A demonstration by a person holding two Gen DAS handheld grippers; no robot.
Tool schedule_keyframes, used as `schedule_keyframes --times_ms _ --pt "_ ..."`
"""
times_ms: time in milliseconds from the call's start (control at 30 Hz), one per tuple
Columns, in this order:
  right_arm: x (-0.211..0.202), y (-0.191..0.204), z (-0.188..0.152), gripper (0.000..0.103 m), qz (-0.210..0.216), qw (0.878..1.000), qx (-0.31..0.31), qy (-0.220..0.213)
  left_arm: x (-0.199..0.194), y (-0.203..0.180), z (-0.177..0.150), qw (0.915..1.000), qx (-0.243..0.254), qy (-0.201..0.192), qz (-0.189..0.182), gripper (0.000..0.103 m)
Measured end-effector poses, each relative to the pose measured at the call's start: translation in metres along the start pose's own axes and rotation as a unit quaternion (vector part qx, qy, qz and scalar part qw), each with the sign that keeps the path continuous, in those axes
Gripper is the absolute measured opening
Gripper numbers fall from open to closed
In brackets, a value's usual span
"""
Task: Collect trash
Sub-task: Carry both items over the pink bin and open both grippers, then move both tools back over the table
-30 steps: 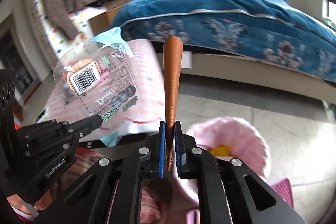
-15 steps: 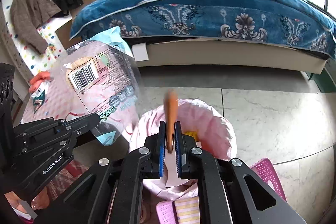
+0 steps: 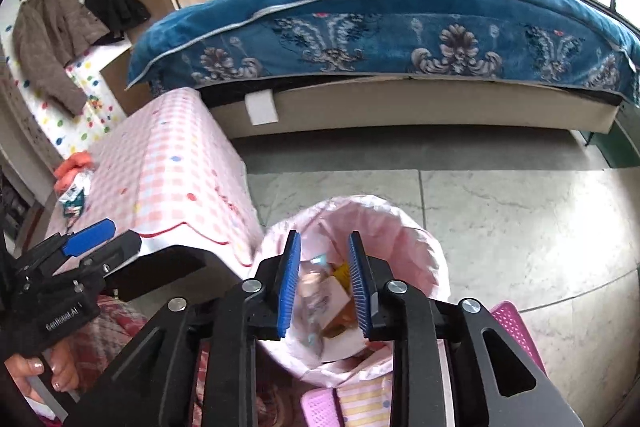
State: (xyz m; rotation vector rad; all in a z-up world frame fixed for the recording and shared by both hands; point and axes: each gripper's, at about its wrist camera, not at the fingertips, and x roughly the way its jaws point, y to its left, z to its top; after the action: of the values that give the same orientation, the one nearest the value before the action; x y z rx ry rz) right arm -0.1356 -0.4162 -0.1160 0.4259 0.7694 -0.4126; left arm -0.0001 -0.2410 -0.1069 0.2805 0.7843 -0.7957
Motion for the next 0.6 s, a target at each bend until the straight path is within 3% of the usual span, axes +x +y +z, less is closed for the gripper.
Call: schedule_keyframes --times_ms 267,467,533,600 --pt "-0.01 0.053 0.007 0.028 0.063 0.997 -0.053 0.0 -0.045 0.042 -0.009 0.9971 -0.034 -0.035 0.059 0.06" --pt "-0.01 0.105 0.013 0.029 0.105 0.99 -0.097 -0.008 -0.085 0.087 -0.023 0.9893 -0.074 -0.058 0.111 0.063" --pt "-0.009 0.126 0.015 0.031 0.121 0.985 -0.118 -0.01 -0.096 0.1 -0.027 0.986 -0.085 -0.064 0.128 0.063" --pt "-0.008 0.151 0.016 0.039 0.138 0.98 -0.144 -0.009 -0.106 0.114 -0.033 0.9821 -0.099 -0.067 0.146 0.063"
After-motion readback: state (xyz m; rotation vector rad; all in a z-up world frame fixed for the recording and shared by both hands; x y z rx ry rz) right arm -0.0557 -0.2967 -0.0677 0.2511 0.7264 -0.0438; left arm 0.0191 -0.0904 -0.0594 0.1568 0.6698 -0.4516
